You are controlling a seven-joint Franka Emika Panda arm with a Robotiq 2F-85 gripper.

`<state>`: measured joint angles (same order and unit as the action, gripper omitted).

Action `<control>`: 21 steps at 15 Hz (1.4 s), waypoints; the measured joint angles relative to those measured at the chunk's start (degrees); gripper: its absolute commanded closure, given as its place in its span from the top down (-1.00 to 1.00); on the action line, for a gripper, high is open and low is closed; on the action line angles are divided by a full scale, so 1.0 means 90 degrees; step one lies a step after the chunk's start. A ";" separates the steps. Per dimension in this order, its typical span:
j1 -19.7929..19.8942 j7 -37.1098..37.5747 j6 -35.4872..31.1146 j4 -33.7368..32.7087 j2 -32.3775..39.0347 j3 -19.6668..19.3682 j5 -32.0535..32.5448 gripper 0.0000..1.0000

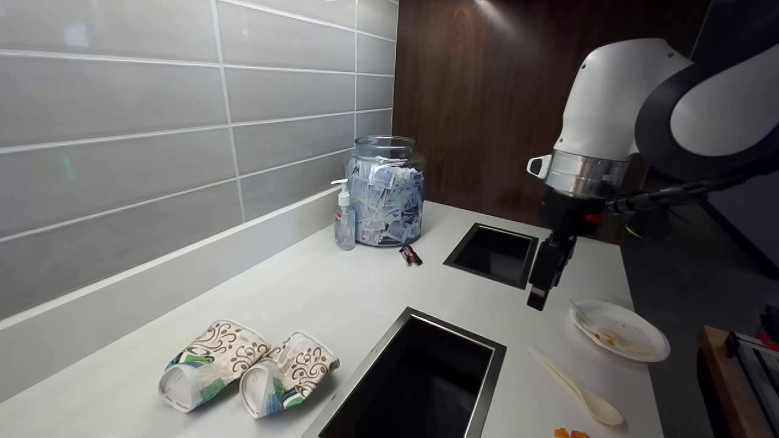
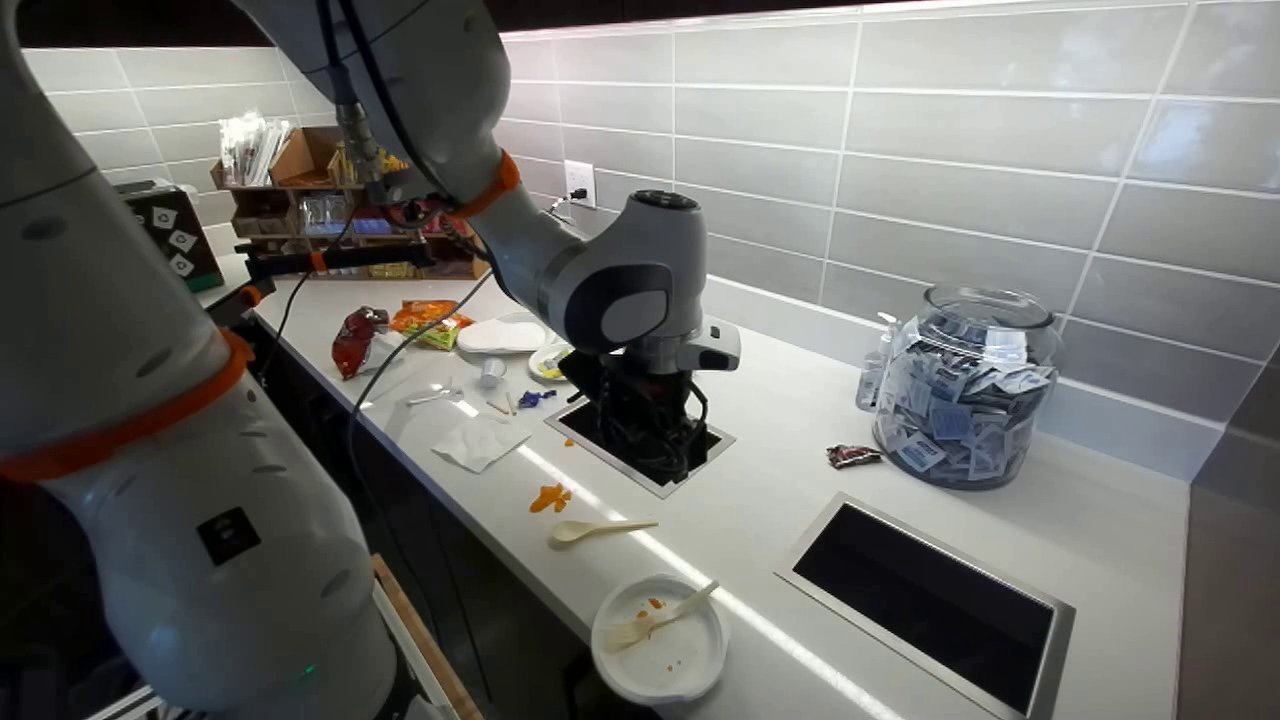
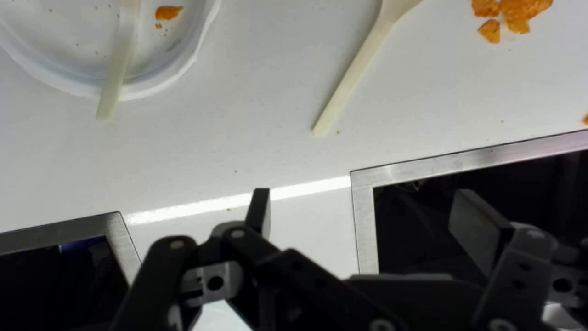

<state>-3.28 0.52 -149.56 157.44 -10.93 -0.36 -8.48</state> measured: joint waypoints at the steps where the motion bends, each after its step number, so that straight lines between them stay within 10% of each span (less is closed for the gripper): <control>1: 0.0000 0.0000 0.0000 0.0000 0.0000 0.0000 0.0000 1.00; 10: 0.0060 0.1694 0.1217 -0.0076 0.0198 0.0211 -0.0002 1.00; 21: 0.0058 0.0098 0.0947 -0.0129 0.0927 0.0165 -0.0439 1.00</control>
<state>-2.76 1.40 -141.04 156.27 -2.59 1.12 -12.43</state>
